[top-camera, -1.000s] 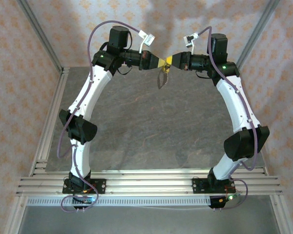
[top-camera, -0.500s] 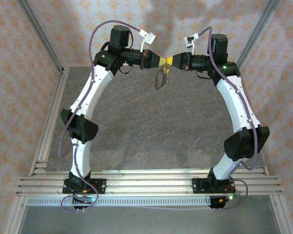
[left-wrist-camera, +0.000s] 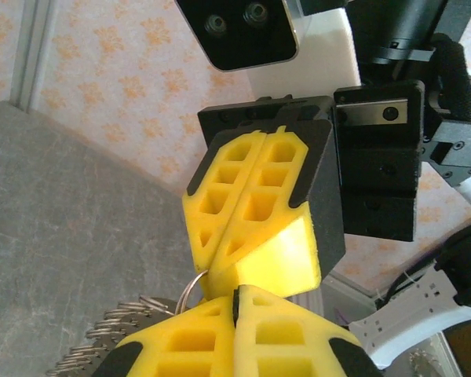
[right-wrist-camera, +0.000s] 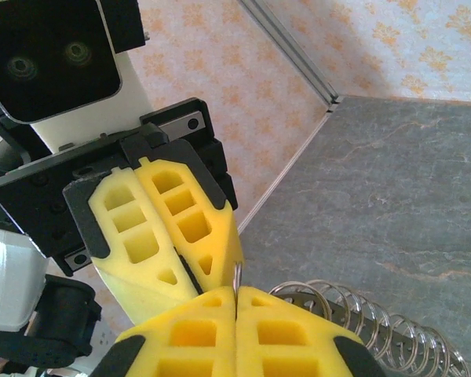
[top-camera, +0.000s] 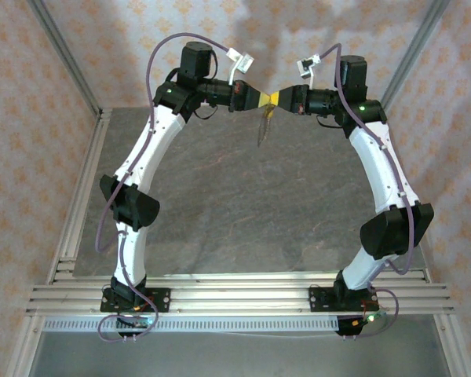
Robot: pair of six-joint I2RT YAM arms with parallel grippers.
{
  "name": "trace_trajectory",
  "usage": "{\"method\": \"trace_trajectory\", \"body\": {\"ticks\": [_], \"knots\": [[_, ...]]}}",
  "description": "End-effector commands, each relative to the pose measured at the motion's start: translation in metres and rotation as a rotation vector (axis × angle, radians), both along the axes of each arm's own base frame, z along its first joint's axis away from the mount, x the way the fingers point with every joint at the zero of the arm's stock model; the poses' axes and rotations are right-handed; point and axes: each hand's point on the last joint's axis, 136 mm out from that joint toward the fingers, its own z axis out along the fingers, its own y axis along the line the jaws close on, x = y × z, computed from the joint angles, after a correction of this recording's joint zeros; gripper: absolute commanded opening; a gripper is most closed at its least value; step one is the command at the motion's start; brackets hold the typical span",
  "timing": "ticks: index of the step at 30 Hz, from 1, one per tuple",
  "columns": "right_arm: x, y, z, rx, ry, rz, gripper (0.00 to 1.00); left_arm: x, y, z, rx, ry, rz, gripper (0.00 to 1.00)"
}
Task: Put the keys on the keyring
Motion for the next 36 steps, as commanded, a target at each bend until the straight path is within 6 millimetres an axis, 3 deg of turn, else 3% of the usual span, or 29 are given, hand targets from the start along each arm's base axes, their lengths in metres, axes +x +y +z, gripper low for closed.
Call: {"method": "trace_trajectory", "body": {"ticks": [1, 6, 14, 25, 33, 36], "knots": [[-0.003, 0.002, 0.024, 0.032, -0.068, 0.007, 0.00, -0.001, -0.004, 0.006, 0.019, -0.051, 0.071, 0.00], [-0.001, -0.001, 0.031, 0.041, -0.085, -0.036, 0.00, -0.001, 0.002, 0.020, -0.034, -0.103, 0.140, 0.00], [0.001, 0.000, 0.034, 0.049, -0.082, -0.037, 0.00, -0.010, -0.004, 0.008, 0.014, -0.050, 0.042, 0.00], [-0.001, -0.003, 0.036, 0.044, -0.100, -0.054, 0.00, -0.007, -0.008, 0.009, 0.015, -0.079, 0.081, 0.00], [0.004, -0.014, 0.035, 0.056, -0.125, -0.122, 0.00, 0.005, 0.013, 0.033, -0.086, -0.074, 0.149, 0.00], [0.005, -0.017, 0.035, 0.061, -0.124, -0.130, 0.00, 0.009, 0.022, 0.038, -0.112, -0.091, 0.165, 0.15]]}}
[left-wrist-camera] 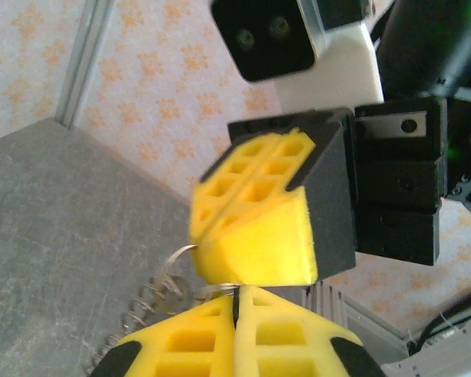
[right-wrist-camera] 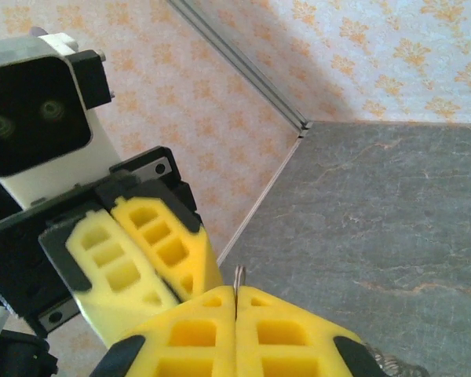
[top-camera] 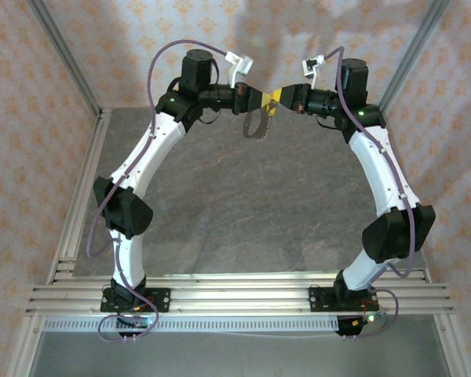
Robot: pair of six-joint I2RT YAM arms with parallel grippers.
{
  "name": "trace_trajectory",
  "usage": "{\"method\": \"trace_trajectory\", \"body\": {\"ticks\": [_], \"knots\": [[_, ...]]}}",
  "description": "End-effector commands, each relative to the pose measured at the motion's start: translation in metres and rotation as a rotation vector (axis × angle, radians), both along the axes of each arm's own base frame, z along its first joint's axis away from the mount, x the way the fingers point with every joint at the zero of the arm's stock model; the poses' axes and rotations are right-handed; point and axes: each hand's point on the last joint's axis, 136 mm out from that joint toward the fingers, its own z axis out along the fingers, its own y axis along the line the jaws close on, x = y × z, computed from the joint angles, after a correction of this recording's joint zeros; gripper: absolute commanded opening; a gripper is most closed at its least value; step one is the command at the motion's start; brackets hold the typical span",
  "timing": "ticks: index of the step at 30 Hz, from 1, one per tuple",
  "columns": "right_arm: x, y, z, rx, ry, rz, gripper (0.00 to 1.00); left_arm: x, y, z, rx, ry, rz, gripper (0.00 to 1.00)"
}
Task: Put the keys on the keyring
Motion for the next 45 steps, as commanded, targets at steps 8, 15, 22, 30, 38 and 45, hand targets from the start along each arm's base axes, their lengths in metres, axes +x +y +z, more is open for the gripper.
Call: {"method": "trace_trajectory", "body": {"ticks": [8, 15, 22, 30, 38, 45], "knots": [[-0.013, -0.006, 0.039, 0.040, -0.130, -0.005, 0.00, -0.005, 0.045, 0.066, -0.095, -0.146, 0.089, 0.35], [-0.021, 0.001, 0.045, 0.079, -0.129, 0.060, 0.00, 0.003, 0.032, 0.043, -0.068, -0.079, 0.021, 0.37], [-0.031, 0.004, 0.051, 0.114, -0.145, 0.125, 0.00, -0.023, 0.005, 0.025, 0.003, -0.056, -0.124, 0.33], [-0.034, 0.005, 0.045, 0.117, -0.135, 0.130, 0.00, -0.040, -0.006, 0.026, 0.002, -0.072, -0.192, 0.23], [-0.033, 0.005, 0.033, 0.107, -0.114, 0.129, 0.00, -0.039, -0.003, 0.031, -0.001, -0.109, -0.172, 0.26], [-0.032, 0.005, 0.028, 0.105, -0.102, 0.128, 0.00, -0.027, 0.001, 0.036, -0.039, -0.116, -0.141, 0.23]]}}
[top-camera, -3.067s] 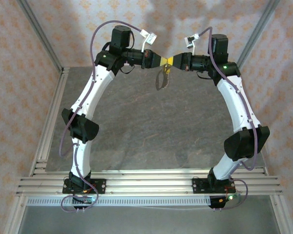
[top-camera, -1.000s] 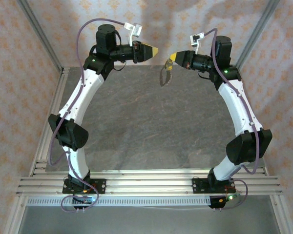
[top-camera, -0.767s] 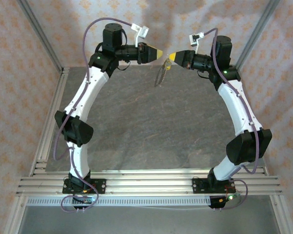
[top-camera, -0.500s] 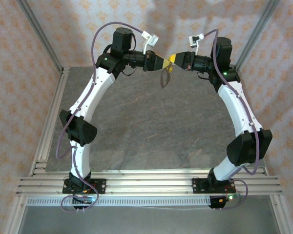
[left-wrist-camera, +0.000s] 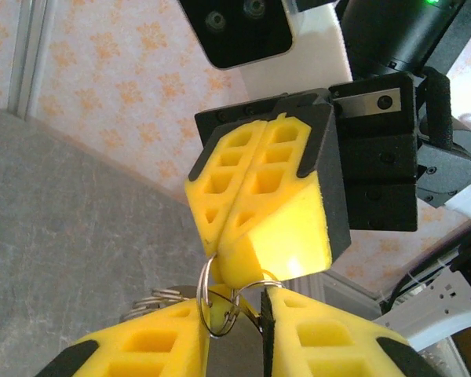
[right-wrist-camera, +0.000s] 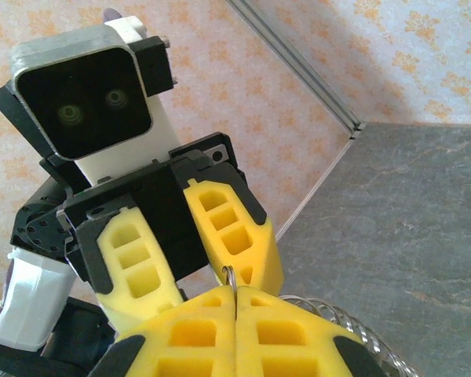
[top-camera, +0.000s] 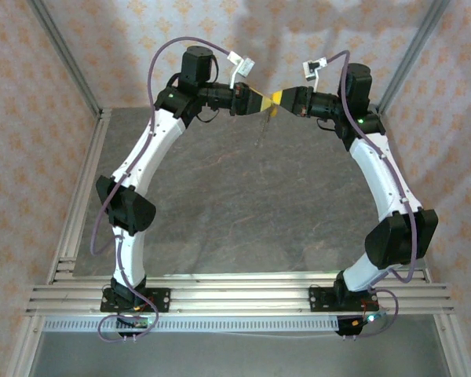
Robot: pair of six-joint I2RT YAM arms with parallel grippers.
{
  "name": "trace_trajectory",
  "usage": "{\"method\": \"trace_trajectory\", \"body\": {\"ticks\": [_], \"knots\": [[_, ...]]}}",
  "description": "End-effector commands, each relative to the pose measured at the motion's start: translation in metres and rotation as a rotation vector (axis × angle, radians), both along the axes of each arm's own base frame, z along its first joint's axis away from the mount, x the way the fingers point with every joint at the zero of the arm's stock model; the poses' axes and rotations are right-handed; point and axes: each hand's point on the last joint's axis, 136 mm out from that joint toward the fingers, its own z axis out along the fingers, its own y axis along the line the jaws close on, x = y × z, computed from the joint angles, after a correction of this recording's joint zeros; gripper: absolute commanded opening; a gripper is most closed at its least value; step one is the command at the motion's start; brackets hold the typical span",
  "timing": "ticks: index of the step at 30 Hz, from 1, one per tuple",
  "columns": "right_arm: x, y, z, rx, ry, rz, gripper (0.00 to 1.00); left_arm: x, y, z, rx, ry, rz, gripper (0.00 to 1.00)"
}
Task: Put the keys on the keyring
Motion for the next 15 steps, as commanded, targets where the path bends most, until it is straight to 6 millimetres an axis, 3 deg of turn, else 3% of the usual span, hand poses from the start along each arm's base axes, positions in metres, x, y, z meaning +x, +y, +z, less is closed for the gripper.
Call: {"method": "trace_trajectory", "body": {"ticks": [1, 15], "knots": [[-0.0114, -0.0019, 0.0174, 0.011, -0.078, 0.018, 0.00, -0.0063, 0.0056, 0.0318, -0.056, -0.088, -0.004, 0.23], [-0.0094, -0.0011, 0.0098, 0.002, -0.063, 0.019, 0.00, -0.0042, 0.0006, 0.0308, -0.073, -0.082, -0.023, 0.00]]}}
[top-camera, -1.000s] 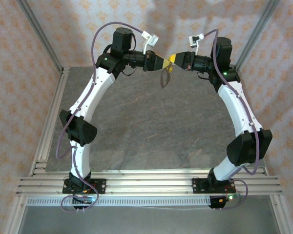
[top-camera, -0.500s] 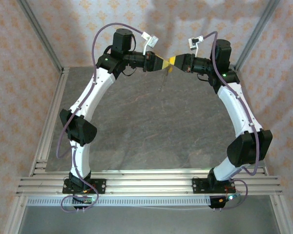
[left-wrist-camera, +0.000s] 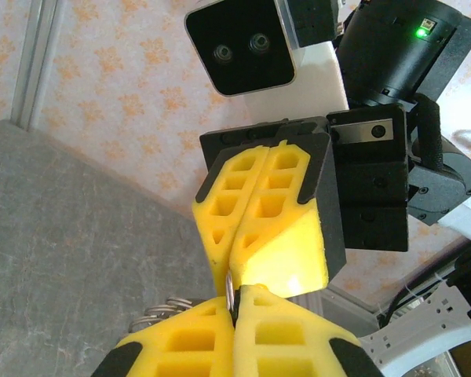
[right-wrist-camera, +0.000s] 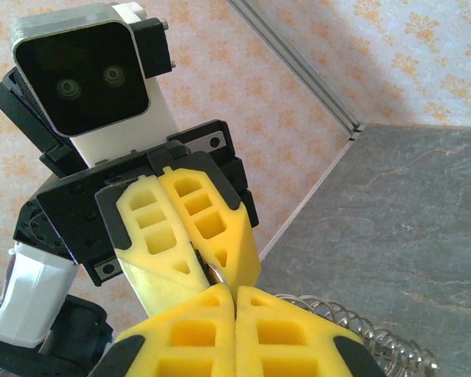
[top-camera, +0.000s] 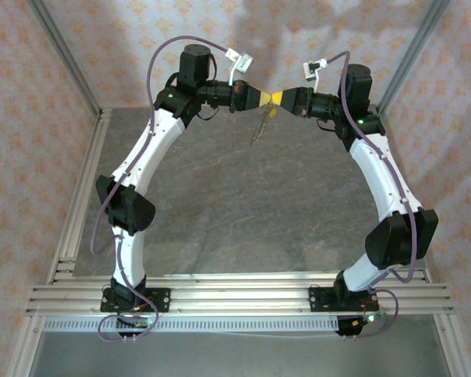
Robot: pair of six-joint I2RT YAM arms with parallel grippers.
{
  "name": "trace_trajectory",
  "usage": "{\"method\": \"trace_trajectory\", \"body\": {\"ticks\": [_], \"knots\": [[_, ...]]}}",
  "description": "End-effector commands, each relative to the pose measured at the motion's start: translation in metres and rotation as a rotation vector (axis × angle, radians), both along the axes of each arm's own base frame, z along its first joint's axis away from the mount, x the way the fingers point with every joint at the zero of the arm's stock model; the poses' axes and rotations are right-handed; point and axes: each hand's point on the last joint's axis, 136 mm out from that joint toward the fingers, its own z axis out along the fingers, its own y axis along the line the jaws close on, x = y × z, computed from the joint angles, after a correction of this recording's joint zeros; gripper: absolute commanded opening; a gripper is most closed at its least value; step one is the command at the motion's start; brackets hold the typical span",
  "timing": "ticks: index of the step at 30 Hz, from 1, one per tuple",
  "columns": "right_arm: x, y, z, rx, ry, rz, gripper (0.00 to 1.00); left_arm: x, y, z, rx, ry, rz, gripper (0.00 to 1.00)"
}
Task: Put the keys on the keyring
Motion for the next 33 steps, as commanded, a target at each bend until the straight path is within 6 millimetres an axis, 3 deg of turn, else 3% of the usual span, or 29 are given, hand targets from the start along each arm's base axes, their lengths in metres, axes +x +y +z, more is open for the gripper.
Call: {"method": "trace_trajectory", "body": {"ticks": [1, 7, 10, 11, 14, 17, 24, 33], "knots": [[-0.009, -0.001, 0.010, 0.004, -0.052, 0.016, 0.00, -0.010, -0.001, 0.021, -0.039, -0.082, -0.039, 0.00], [-0.005, -0.003, 0.011, 0.001, -0.051, -0.019, 0.00, -0.011, -0.004, 0.024, -0.048, -0.077, 0.008, 0.00], [-0.001, -0.005, 0.010, 0.001, -0.044, -0.050, 0.00, 0.001, 0.003, 0.035, -0.111, -0.085, 0.112, 0.00], [0.001, -0.007, 0.010, 0.000, -0.041, -0.068, 0.00, -0.001, 0.008, 0.046, -0.148, -0.100, 0.145, 0.00], [0.003, -0.011, 0.014, 0.010, -0.045, -0.112, 0.21, 0.005, 0.017, 0.051, -0.200, -0.094, 0.205, 0.00], [0.003, -0.018, 0.024, 0.024, -0.071, -0.179, 0.34, 0.009, 0.022, 0.054, -0.231, -0.081, 0.248, 0.00], [0.003, -0.050, 0.041, 0.130, -0.095, -0.321, 0.37, 0.006, 0.027, 0.071, -0.313, -0.085, 0.256, 0.00], [-0.012, -0.046, 0.055, 0.189, -0.168, -0.265, 0.48, -0.008, 0.027, 0.091, -0.393, -0.078, 0.200, 0.00]]}}
